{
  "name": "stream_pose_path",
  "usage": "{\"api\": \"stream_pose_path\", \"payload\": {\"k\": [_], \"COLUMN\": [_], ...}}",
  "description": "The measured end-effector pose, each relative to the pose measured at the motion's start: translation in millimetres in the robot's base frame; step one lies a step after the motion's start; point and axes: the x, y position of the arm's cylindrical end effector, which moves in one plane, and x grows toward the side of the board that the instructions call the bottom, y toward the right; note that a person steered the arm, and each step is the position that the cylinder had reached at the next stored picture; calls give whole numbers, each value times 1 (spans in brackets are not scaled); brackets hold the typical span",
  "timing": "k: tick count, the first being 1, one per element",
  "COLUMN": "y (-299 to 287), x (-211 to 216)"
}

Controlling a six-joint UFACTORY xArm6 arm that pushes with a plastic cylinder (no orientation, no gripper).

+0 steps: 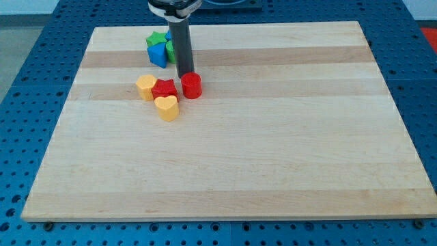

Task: Place the yellow hexagon towards right of red star

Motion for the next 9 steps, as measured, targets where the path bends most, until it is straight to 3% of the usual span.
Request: {"api": "stream_pose_path", "payload": {"k": [2, 3, 4, 5, 7, 9], "y": [-99, -116, -117, -118, -141, -144], "x": [10, 38, 57, 28, 22, 78]}}
